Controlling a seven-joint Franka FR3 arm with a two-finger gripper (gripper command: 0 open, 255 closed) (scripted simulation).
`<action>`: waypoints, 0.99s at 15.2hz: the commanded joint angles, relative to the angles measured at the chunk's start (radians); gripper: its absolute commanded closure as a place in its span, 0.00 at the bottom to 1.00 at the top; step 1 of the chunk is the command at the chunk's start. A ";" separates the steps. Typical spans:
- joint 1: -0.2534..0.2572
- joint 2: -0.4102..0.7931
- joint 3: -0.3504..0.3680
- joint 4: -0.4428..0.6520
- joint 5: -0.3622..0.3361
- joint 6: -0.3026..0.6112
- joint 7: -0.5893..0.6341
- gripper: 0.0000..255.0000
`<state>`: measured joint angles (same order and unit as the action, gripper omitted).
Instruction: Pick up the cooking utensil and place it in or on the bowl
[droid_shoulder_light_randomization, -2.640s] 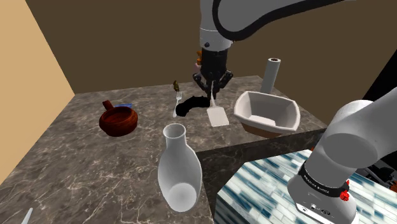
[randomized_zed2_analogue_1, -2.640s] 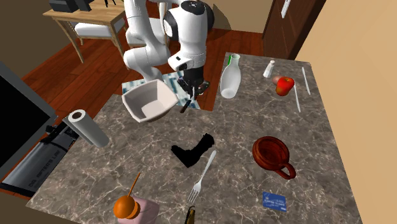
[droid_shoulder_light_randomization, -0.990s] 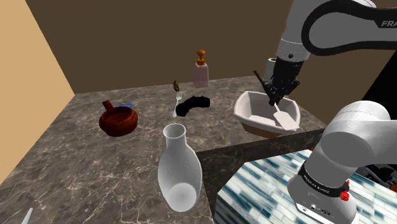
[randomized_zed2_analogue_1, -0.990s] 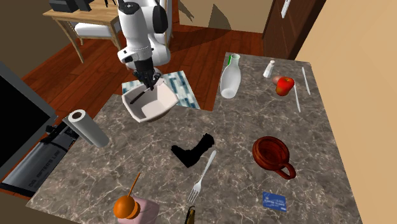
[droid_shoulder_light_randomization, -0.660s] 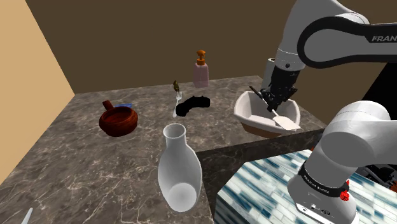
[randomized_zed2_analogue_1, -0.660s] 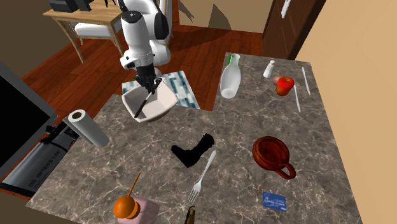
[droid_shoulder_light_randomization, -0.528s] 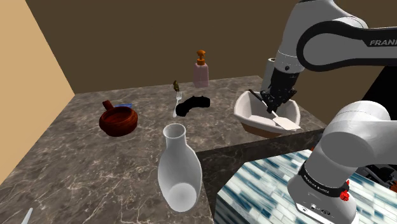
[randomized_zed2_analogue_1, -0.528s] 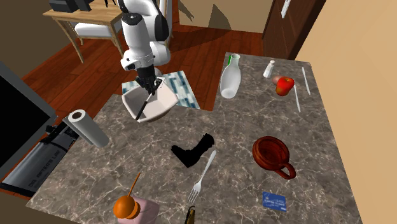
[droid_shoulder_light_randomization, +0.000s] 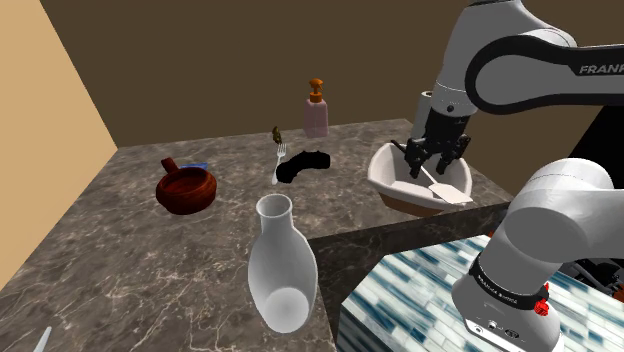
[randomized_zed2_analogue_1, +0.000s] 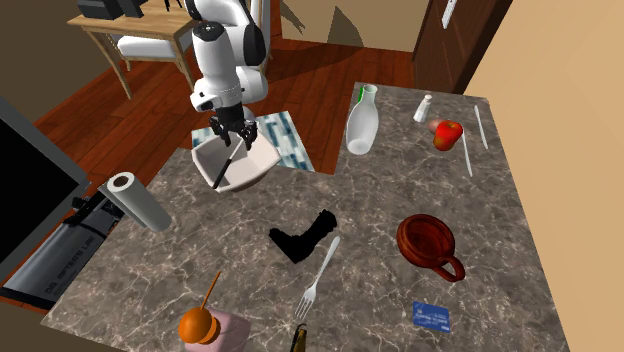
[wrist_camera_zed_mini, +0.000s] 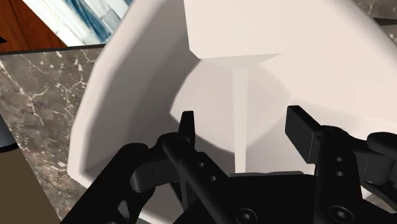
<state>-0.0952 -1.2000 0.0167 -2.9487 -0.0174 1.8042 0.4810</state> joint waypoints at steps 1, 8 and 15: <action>0.000 0.001 0.000 -0.001 0.001 0.000 0.000 0.00; 0.001 0.009 0.002 0.128 0.002 -0.121 0.000 0.00; 0.001 0.009 0.002 0.128 0.002 -0.121 0.000 0.00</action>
<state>-0.0940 -1.1912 0.0185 -2.8211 -0.0150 1.6839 0.4807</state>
